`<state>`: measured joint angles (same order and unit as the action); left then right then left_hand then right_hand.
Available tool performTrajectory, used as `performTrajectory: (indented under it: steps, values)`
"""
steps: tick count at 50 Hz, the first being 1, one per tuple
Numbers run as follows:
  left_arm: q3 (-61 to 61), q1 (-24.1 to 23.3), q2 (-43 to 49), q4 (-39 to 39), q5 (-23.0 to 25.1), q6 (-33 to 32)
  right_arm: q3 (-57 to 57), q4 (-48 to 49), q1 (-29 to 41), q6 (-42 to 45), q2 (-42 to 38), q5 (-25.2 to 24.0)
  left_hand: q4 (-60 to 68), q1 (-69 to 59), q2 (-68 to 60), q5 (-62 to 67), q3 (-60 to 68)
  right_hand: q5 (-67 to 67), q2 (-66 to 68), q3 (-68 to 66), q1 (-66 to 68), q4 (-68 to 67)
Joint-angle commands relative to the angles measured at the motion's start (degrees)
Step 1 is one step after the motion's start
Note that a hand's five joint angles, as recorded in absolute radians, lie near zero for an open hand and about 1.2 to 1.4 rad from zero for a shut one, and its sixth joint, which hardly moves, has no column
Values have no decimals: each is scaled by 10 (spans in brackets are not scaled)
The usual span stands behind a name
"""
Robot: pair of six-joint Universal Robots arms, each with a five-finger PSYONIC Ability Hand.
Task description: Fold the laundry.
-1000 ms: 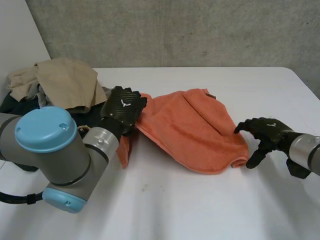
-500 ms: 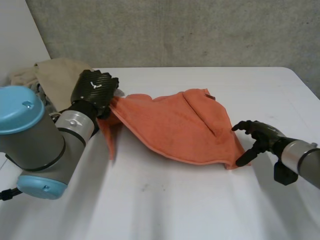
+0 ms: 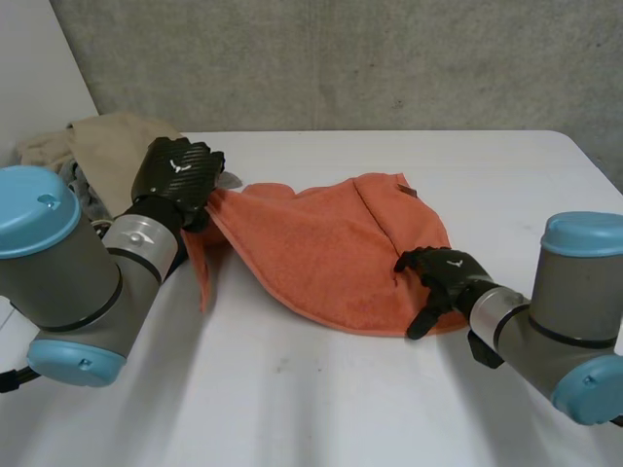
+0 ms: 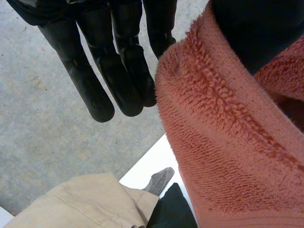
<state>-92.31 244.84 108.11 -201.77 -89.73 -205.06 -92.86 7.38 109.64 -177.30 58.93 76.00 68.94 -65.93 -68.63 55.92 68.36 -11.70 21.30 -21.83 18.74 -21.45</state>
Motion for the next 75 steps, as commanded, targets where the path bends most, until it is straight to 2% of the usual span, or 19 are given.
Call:
performTrajectory:
  steps: [1,9,17,38,48,61,66,72,74,75]
  values:
    - [2,6,0,0,0,0,-7,19,6,78,4,43,111,-141,-114,141,116,-158,162,-157,188,-160]
    - [1,7,0,0,0,0,-18,5,-15,197,55,30,111,-141,-114,141,116,-200,204,-199,230,-203]
    - [1,8,1,0,0,0,-21,-18,-71,284,46,-1,111,-141,-114,141,116,-227,231,-226,257,-229]
    - [0,11,1,0,0,0,0,-12,-79,289,-8,-31,111,-141,-114,141,116,-214,218,-212,243,-216]
    - [-1,11,2,1,1,0,29,-9,-77,288,-29,-27,111,-141,-114,141,116,-289,293,-288,319,-292]
    - [-2,12,3,1,1,0,96,-10,-73,284,-68,-25,111,-141,-114,141,116,-309,313,-308,339,-312]
    - [-2,13,5,1,1,-1,129,-11,-73,281,-83,-27,111,-141,-114,141,116,-583,587,-581,612,-585]
    - [-11,13,5,8,0,-4,136,-31,-81,293,-43,-23,111,-141,-114,141,116,-583,587,-582,613,-585]
    - [-18,12,5,16,0,-7,133,-54,-86,303,-15,-23,111,-141,-114,141,116,-583,587,-582,613,-585]
    - [-23,11,3,28,1,-9,131,-96,-95,322,19,-26,111,-141,-114,141,116,-583,587,-582,613,-585]
